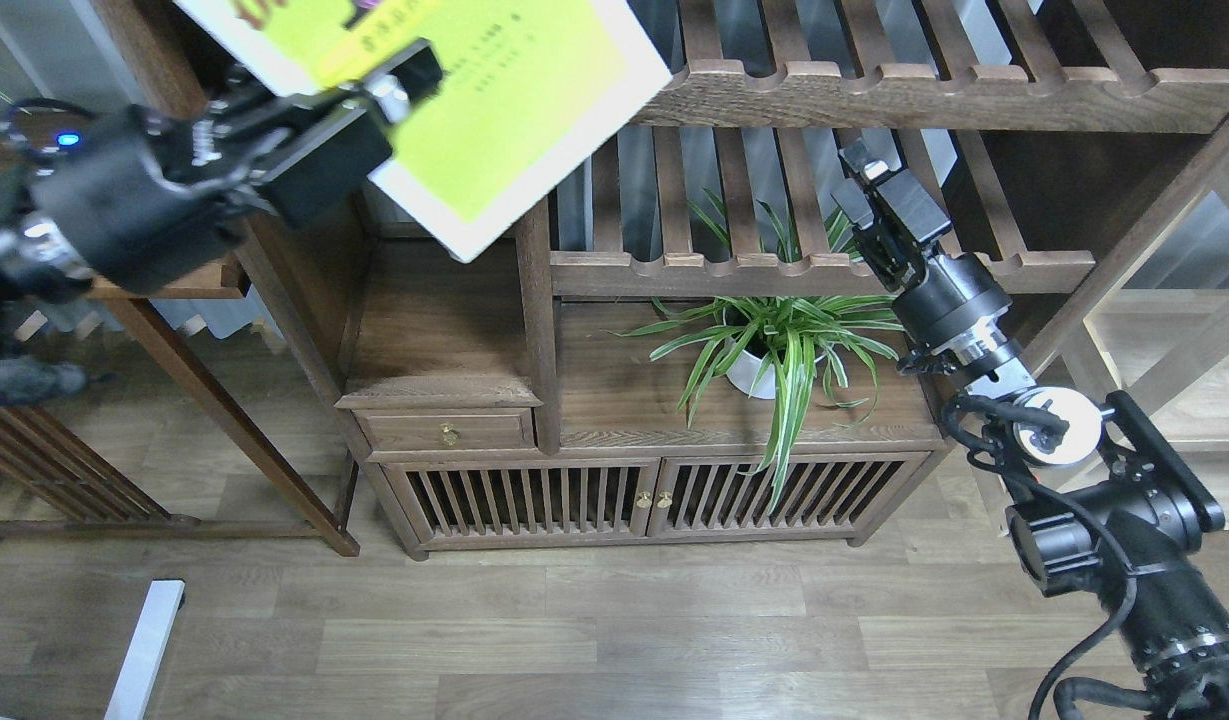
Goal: Organize books on shelf
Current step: 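Release the right gripper and carry the green book up with the left gripper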
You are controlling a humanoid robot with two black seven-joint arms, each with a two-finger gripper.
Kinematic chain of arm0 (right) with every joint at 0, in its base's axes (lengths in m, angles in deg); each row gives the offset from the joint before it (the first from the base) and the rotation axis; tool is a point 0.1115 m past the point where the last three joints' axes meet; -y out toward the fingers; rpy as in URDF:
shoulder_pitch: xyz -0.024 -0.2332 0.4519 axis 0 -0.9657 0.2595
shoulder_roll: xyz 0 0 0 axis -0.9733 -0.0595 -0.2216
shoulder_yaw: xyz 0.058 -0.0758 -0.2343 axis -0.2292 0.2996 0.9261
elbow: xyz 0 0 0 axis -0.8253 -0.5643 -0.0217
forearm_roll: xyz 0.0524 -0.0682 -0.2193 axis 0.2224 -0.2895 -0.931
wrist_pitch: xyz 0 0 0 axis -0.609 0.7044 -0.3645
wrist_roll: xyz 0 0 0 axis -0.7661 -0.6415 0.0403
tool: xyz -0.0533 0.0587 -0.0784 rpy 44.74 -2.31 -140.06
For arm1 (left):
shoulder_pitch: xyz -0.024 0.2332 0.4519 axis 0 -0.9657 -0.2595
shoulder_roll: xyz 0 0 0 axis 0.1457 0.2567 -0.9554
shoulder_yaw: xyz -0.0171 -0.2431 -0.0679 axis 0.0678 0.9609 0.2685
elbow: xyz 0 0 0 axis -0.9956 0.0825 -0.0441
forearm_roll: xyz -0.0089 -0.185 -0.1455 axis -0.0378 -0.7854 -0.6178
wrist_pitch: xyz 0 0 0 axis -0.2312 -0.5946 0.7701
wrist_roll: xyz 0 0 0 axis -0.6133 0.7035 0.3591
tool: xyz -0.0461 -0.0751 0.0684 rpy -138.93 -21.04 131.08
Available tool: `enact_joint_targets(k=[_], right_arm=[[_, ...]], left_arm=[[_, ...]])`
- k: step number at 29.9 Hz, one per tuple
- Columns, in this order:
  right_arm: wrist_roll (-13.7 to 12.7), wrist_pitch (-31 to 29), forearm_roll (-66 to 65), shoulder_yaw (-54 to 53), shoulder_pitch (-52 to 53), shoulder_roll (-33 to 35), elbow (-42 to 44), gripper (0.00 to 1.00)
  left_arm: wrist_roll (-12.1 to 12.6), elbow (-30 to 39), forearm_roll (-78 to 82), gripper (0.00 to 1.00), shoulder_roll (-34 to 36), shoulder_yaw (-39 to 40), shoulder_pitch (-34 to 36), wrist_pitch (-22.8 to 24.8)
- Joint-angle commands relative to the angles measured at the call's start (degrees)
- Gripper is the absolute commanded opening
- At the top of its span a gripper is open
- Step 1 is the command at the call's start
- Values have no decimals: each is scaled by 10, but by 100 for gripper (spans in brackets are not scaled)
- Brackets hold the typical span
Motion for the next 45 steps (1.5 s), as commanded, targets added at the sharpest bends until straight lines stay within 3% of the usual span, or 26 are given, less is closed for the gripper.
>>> enact_joint_targets(k=[1, 8, 18, 33, 45], right_arm=[[0, 0, -2, 1, 0, -2, 1, 84], [1, 0, -2, 4, -1, -6, 6, 84], [-1, 0, -1, 11, -1, -6, 5, 84], [-4, 0, -1, 20, -5, -7, 1, 84], [-4, 0, 2, 1, -4, 2, -10, 84]], left_arm=[[3, 2, 25, 0, 1, 76, -57, 0], [4, 0, 58, 0, 0, 171, -135, 0], [2, -31, 77, 0, -6, 196, -137, 0], [4, -58, 77, 0, -8, 190, -68, -101], [3, -92, 93, 0, -9, 101, 29, -187]])
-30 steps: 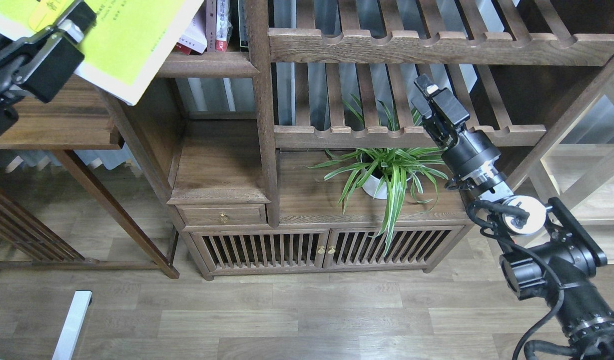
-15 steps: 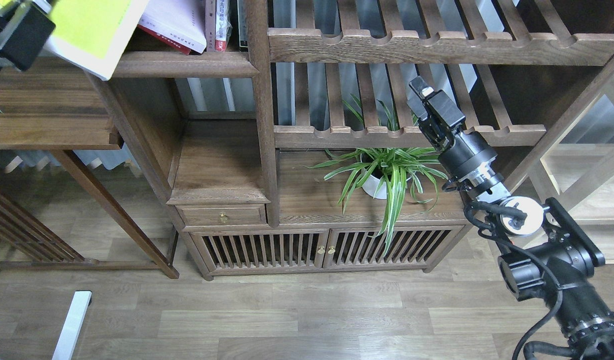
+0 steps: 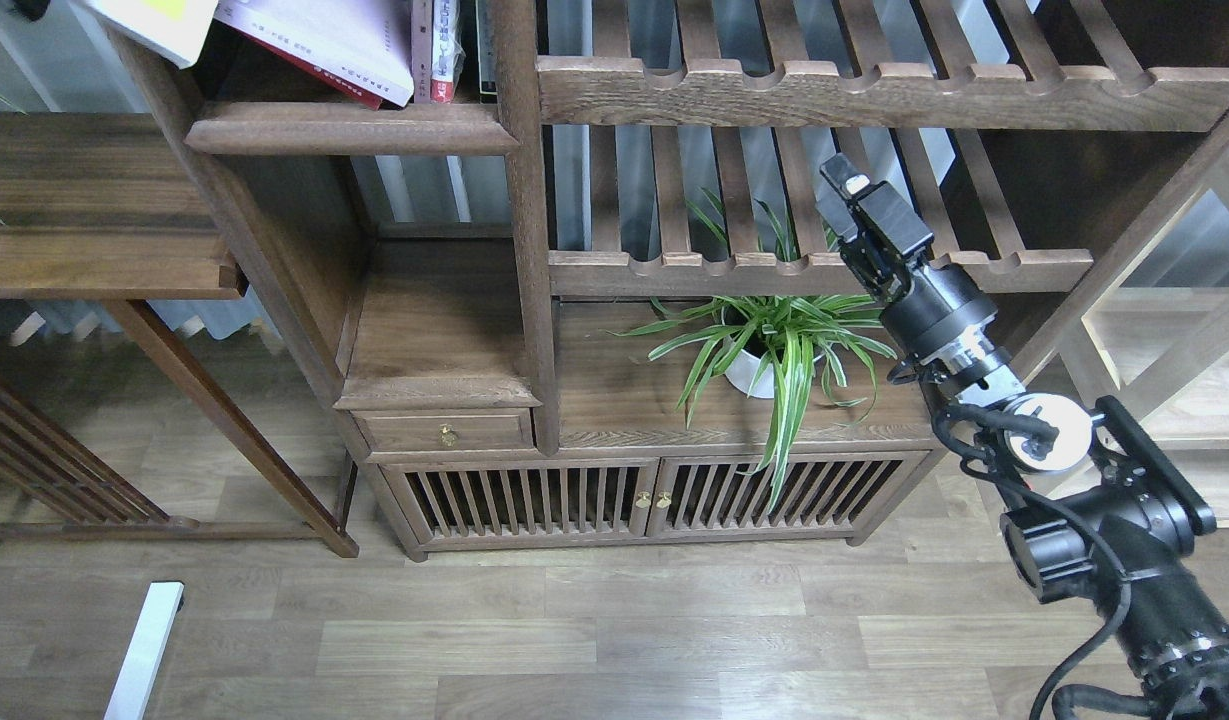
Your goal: Organize books on shelf
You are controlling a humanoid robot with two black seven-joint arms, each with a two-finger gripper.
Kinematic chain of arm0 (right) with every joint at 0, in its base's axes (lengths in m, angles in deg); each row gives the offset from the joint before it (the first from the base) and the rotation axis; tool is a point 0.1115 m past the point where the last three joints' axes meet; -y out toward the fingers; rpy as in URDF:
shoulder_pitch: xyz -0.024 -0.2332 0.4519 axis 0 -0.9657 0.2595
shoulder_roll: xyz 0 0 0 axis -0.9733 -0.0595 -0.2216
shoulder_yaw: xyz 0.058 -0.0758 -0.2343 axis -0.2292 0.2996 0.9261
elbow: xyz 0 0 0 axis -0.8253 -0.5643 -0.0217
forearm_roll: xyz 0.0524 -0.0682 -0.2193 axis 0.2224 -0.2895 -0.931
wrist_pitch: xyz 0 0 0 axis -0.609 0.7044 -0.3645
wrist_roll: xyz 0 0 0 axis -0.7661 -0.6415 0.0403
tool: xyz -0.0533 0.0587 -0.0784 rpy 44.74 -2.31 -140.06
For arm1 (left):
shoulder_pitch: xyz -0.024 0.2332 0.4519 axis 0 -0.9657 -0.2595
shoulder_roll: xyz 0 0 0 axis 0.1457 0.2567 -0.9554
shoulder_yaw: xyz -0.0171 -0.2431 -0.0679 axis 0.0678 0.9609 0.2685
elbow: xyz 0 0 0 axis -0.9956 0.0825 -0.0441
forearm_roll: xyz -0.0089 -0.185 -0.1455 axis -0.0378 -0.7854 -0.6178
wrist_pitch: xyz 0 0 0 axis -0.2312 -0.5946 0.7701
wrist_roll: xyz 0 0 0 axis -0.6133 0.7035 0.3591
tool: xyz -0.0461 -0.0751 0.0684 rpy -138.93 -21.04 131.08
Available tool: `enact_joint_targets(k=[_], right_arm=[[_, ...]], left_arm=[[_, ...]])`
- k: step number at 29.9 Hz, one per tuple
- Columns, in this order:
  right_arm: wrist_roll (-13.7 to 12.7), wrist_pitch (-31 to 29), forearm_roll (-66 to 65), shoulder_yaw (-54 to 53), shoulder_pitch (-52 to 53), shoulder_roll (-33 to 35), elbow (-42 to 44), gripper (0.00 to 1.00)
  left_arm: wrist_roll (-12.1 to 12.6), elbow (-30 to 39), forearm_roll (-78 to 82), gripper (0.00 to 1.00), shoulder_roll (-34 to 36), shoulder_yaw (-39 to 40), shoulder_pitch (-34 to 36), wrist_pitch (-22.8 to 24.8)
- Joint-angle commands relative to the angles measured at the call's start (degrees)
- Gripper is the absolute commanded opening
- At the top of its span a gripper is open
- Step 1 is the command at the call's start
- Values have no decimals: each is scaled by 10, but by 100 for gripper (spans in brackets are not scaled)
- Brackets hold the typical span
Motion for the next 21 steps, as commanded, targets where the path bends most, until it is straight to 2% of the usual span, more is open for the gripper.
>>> enact_joint_targets(k=[1, 5, 13, 21], right_arm=[[-1, 0, 1, -9, 1, 3, -4, 84], [-1, 0, 1, -12, 1, 8, -9, 83], [-1, 0, 7, -24, -1, 31, -11, 83], [-1, 0, 18, -55, -2, 44, -13, 83]], left_arm=[[-3, -3, 1, 0, -3, -29, 14, -23], [-3, -3, 23, 0, -41, -38, 31, -67], [-3, -13, 43, 0, -68, -68, 73, -122], [-3, -61, 44, 0, -74, -84, 97, -133]])
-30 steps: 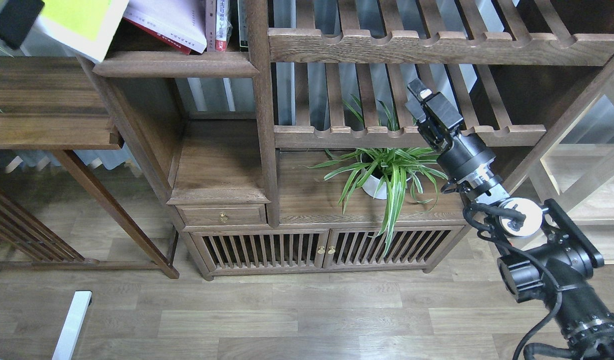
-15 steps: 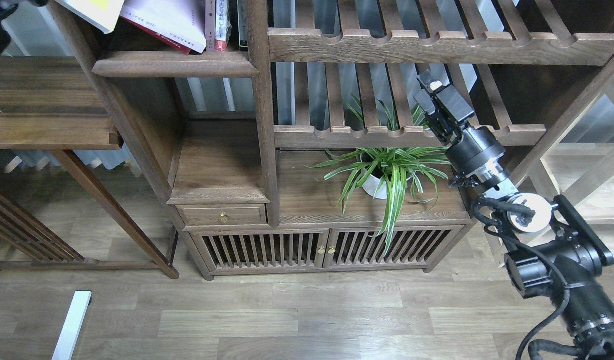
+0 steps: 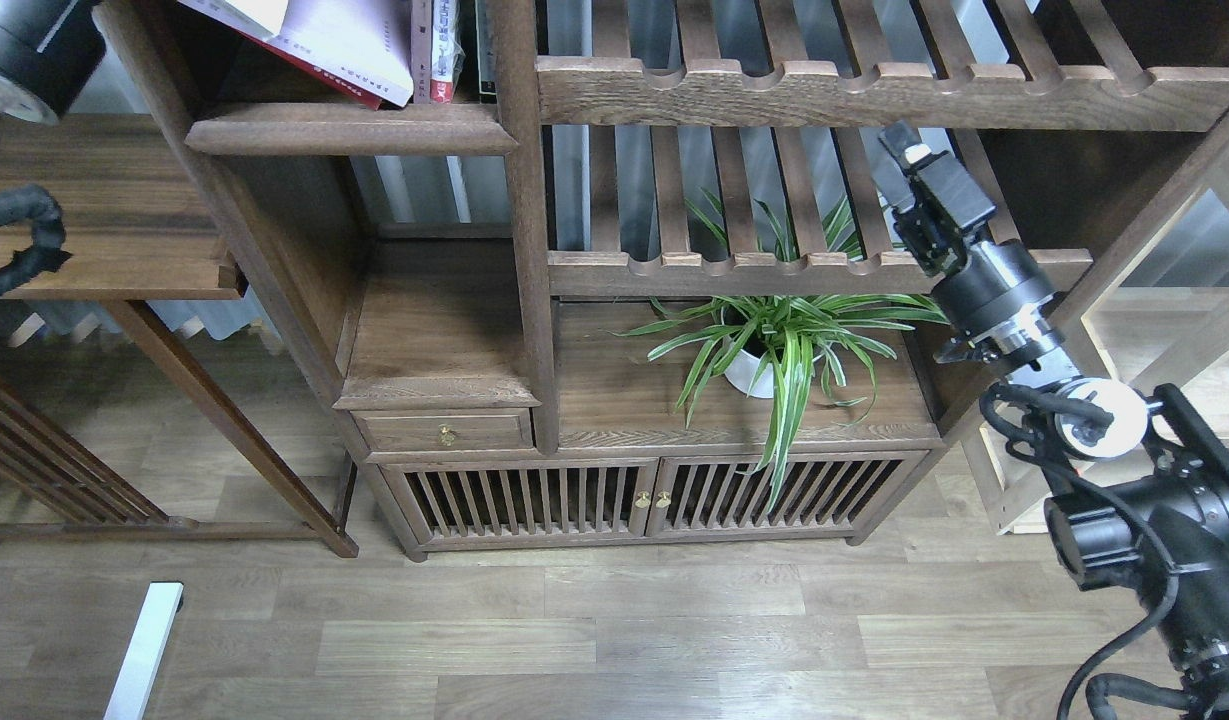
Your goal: Organize books on shelf
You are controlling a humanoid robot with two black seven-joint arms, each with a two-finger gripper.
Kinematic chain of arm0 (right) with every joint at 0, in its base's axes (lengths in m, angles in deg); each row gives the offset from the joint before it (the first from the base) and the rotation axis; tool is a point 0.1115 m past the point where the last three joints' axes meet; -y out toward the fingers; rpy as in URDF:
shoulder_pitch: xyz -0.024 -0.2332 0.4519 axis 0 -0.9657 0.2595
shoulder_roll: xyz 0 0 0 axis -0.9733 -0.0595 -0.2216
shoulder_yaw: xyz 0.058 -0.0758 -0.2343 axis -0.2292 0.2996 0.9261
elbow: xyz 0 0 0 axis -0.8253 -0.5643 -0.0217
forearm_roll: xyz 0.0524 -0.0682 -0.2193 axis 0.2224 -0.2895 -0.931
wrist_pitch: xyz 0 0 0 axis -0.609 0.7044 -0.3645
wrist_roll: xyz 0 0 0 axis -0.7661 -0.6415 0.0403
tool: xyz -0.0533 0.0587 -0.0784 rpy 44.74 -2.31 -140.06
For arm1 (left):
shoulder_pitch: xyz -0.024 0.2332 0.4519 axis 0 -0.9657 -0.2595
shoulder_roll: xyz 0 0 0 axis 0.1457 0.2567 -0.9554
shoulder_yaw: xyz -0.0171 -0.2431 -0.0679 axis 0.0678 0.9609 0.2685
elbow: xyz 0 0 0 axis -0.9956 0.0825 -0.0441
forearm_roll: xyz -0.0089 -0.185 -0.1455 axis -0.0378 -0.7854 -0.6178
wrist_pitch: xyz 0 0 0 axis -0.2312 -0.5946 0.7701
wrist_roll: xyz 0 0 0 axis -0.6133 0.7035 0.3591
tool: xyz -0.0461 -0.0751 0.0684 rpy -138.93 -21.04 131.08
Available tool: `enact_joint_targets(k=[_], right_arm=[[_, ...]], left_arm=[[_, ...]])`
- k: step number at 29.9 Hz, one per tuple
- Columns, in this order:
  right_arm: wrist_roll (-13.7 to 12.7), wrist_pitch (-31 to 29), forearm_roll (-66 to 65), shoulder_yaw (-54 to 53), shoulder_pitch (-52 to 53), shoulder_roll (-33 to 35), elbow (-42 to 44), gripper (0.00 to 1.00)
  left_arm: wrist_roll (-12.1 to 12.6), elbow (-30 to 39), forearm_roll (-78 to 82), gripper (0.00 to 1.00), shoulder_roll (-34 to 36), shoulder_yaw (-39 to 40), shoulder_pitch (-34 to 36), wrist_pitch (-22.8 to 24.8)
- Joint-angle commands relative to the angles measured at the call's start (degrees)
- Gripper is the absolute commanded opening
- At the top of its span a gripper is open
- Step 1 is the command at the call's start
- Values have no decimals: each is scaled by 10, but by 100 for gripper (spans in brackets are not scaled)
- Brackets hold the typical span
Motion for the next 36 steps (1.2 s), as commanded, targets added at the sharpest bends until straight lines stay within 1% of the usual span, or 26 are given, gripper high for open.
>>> enact_joint_targets(k=[1, 8, 14, 17, 22, 27, 32, 36], right_arm=[[0, 0, 7, -6, 0, 4, 0, 83], [0, 0, 8, -6, -1, 4, -1, 83], [0, 0, 8, -9, -4, 9, -1, 83], [0, 0, 9, -11, -5, 13, -1, 83], [0, 0, 16, -12, -4, 16, -1, 82], [0, 0, 18, -12, -4, 16, -1, 82], [0, 0, 26, -12, -4, 17, -1, 82], [0, 0, 29, -12, -4, 20, -1, 82]], left_arm=[[-1, -26, 0, 0, -3, -4, 13, -3], [-7, -93, 2, 0, -21, -39, 73, -4], [-9, -149, 2, 0, -36, -74, 108, -3], [-16, -174, 2, 0, -46, -87, 124, -4], [-17, -220, 2, 1, -78, -101, 156, -4], [-17, -275, 0, 2, -88, -106, 191, -2], [-18, -315, 0, 3, -105, -112, 211, 3], [-17, -340, -4, 6, -120, -126, 225, 2]])
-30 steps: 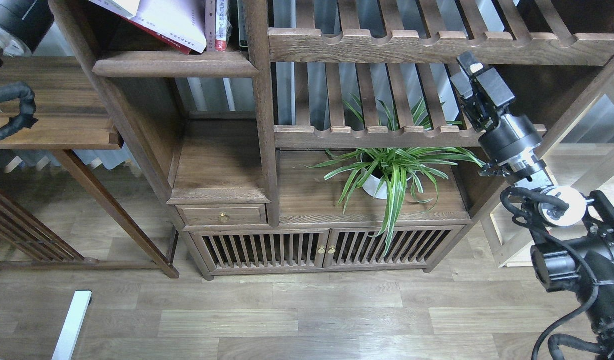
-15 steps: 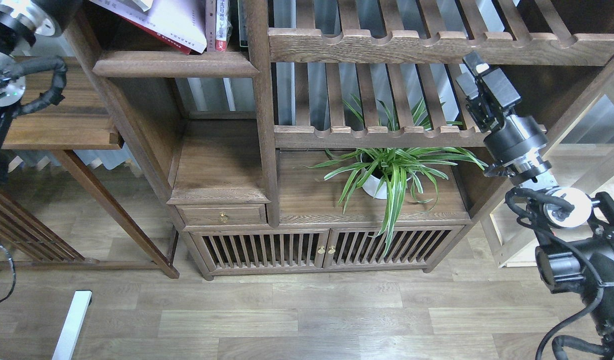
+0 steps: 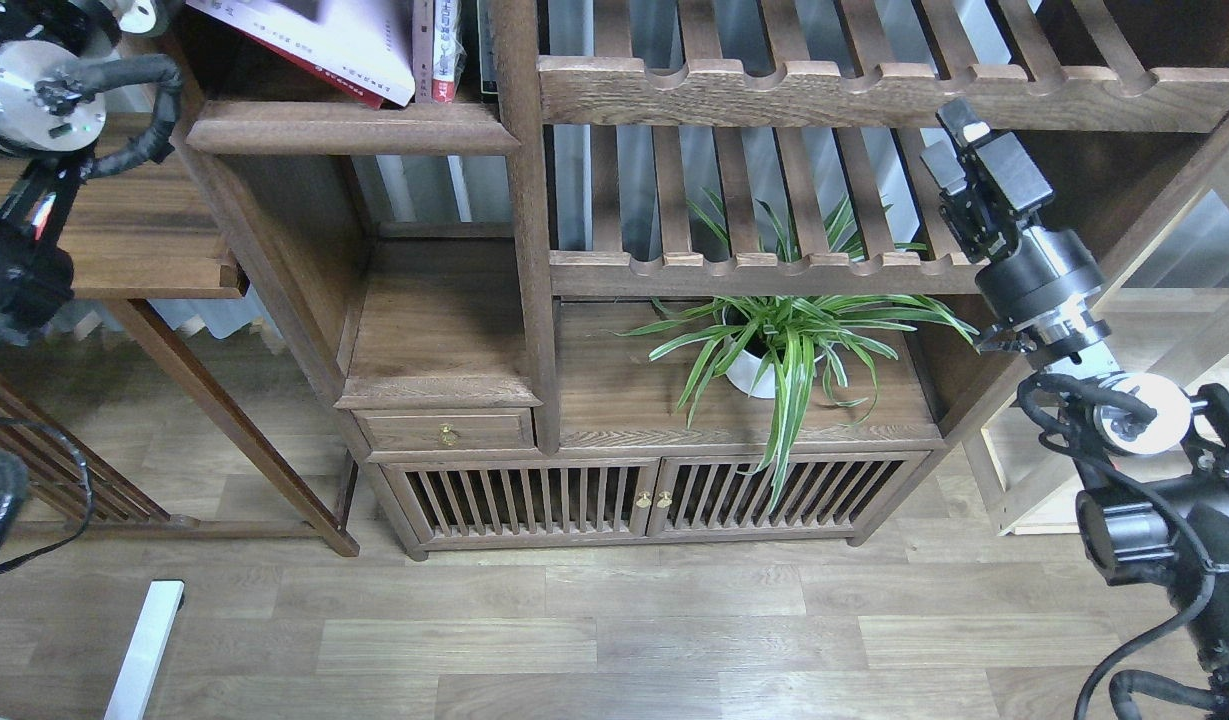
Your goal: Organize books on shelf
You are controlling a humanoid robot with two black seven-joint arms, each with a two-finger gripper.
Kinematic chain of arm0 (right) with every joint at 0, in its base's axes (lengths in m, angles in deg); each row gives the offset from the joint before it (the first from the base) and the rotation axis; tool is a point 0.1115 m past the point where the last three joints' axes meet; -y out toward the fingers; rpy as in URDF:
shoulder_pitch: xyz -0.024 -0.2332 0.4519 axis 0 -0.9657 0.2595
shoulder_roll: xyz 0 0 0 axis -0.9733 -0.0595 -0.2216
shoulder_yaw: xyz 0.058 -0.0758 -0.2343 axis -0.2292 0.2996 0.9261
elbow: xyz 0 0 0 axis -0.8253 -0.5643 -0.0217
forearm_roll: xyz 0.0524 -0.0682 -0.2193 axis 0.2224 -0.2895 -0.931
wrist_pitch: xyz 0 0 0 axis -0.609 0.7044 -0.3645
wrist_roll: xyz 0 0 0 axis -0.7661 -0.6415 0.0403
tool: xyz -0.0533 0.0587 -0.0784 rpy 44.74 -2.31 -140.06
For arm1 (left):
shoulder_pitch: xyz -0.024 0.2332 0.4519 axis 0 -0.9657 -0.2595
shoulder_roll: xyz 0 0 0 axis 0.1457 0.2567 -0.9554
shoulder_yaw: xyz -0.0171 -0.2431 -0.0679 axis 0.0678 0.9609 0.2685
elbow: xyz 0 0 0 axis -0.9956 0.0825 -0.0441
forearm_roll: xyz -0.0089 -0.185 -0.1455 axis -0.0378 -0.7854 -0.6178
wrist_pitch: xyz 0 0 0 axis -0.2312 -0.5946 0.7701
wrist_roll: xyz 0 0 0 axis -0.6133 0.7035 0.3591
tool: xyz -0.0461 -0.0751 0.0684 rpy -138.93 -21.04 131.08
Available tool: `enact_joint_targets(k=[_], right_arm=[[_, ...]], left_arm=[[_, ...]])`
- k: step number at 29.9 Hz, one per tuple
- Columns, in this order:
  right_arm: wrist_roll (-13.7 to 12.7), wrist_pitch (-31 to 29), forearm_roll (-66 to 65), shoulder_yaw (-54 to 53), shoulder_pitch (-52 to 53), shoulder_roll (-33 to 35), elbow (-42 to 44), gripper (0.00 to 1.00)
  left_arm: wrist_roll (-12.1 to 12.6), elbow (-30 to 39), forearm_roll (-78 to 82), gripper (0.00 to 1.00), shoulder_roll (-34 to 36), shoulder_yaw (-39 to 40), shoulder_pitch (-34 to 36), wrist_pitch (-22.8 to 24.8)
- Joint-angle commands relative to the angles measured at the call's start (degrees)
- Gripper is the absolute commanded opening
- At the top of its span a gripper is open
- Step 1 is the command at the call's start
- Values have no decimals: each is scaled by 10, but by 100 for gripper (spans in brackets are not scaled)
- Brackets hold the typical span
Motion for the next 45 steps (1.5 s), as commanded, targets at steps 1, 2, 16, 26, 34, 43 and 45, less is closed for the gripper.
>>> enact_joint_targets(k=[1, 2, 16, 26, 34, 43, 45], right_arm=[[0, 0, 3, 0, 0, 1, 0, 82], [0, 0, 3, 0, 0, 1, 0, 82], [0, 0, 4, 0, 0, 1, 2, 82], [0, 0, 4, 0, 1, 2, 2, 82], [0, 0, 4, 0, 1, 2, 2, 82], [0, 0, 4, 0, 1, 3, 2, 82], [0, 0, 4, 0, 1, 3, 2, 82]], left_arm=[[2, -21, -4, 7, -12, -13, 13, -1], [2, -30, -4, 7, -15, -18, 19, -1], [2, -93, -5, 15, -35, -46, 57, 2], [-2, -104, -4, 30, -34, -55, 65, -5], [-2, -106, -4, 30, -35, -55, 69, -7], [-2, -107, -4, 31, -56, -56, 83, -7], [-2, -108, -4, 31, -57, -56, 86, -8]])
